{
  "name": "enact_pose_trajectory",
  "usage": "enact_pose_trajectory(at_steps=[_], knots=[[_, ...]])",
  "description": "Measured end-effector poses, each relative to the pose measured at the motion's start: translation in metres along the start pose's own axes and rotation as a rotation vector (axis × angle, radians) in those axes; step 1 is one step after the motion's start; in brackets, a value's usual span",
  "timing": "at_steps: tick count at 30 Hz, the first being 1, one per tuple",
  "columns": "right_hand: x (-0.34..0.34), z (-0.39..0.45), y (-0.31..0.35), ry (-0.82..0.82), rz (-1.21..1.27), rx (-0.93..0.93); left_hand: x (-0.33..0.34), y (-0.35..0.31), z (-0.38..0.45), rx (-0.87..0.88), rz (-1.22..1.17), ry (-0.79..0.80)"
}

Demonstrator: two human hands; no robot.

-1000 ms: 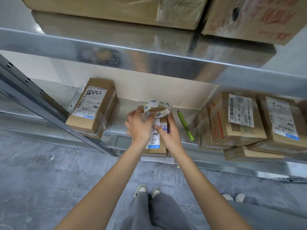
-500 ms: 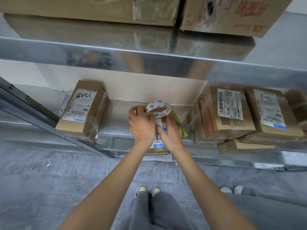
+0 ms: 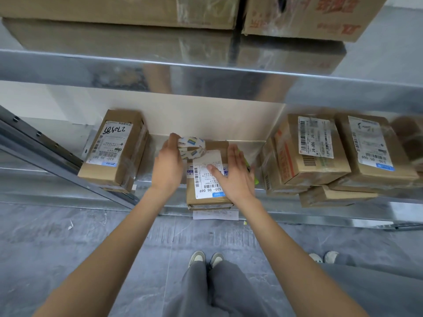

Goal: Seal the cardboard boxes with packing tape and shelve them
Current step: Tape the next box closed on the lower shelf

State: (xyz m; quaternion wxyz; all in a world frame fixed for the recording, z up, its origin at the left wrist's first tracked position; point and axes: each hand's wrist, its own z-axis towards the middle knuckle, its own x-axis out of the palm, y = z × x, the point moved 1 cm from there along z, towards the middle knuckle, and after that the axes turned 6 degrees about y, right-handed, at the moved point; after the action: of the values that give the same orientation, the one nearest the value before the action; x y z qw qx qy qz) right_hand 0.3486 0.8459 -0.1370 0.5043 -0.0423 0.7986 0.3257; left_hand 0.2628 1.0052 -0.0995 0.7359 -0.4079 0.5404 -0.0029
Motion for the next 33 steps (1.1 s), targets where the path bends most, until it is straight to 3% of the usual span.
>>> enact_pose_trajectory(at_steps=[8,24,30,33], knots=[[-0.001,0.0,0.0,0.016,-0.012,0.01,-0.023,0.023,0.001,0.033,0.243,0.049],[-0.002,-0.001,0.003,0.019,-0.035,0.01,-0.015,0.04,0.004,0.017,0.234,0.09],[0.0,0.0,0.002,0.017,-0.023,0.009,0.006,0.055,0.004,-0.157,-0.052,0.017],[0.001,0.001,0.002,0.008,-0.046,0.001,0.026,0.048,0.0,-0.476,-0.519,-0.118]])
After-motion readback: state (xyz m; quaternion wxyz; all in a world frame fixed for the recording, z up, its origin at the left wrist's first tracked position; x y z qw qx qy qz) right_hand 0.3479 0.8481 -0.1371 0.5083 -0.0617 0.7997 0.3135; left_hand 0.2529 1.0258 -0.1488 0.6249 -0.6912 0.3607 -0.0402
